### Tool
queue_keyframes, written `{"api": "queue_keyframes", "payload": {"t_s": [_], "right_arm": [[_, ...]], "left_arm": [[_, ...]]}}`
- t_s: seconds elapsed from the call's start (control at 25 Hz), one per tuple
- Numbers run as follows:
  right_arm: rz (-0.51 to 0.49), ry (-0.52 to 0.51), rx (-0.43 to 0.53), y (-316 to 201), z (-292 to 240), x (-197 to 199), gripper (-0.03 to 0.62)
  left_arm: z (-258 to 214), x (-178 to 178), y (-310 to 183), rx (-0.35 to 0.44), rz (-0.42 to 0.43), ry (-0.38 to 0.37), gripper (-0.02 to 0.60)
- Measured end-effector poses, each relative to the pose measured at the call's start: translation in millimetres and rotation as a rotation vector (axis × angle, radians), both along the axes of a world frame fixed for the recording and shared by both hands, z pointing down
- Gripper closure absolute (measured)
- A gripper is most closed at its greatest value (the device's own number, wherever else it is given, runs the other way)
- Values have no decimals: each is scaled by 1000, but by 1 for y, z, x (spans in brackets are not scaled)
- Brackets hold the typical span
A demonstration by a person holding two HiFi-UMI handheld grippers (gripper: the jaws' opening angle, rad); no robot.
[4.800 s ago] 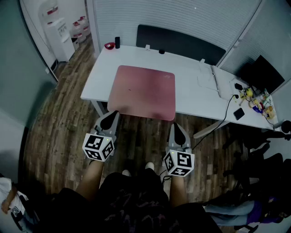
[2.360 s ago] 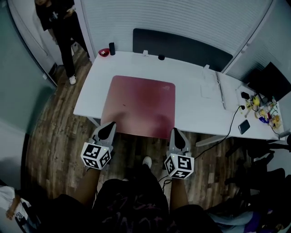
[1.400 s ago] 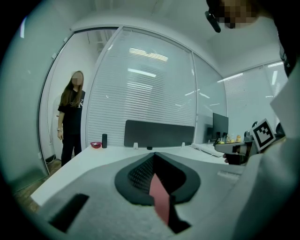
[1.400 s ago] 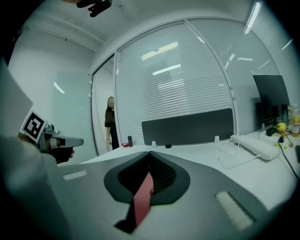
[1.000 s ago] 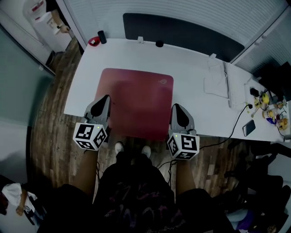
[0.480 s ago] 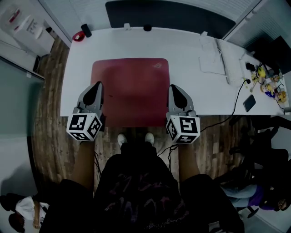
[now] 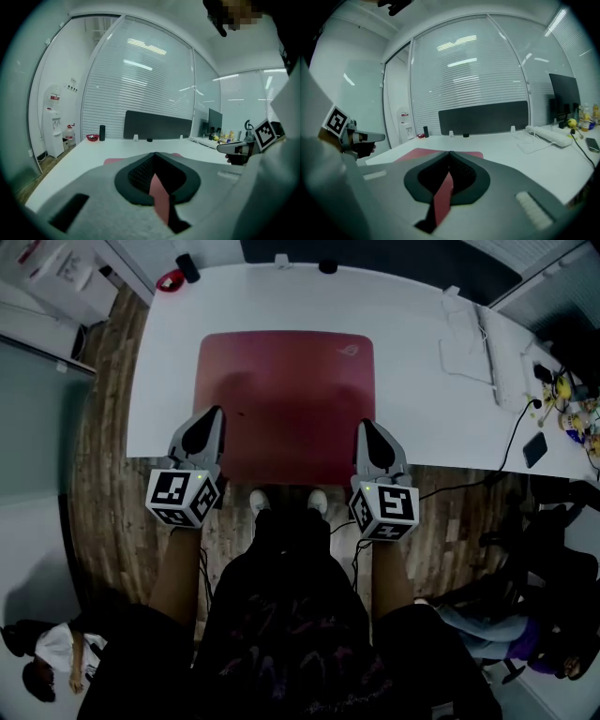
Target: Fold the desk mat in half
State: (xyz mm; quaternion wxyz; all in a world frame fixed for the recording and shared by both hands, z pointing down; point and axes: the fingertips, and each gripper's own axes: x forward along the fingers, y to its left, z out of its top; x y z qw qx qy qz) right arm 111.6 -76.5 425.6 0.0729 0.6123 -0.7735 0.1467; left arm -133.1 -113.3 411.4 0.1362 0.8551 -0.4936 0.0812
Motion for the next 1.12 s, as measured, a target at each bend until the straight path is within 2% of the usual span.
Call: {"api": "queue_keyframes", "payload": {"t_s": [0.56,0.84,0.96,1.12], "right_arm": [[-10,-44,-178,46,87,-18,586],[-10,-38,-222,56,113,-18,586],[-40,11,-223,58,117,-21,585],[-151,165,-220,66,121,-32,534]], "left_arm": [[87,-13,43,-164,-24,-29,580],[121,-13,62,-224,-20,-41,580],[125,-8,66,-204,21,-113,580],[133,0,74,-152,121,-309,580]]}}
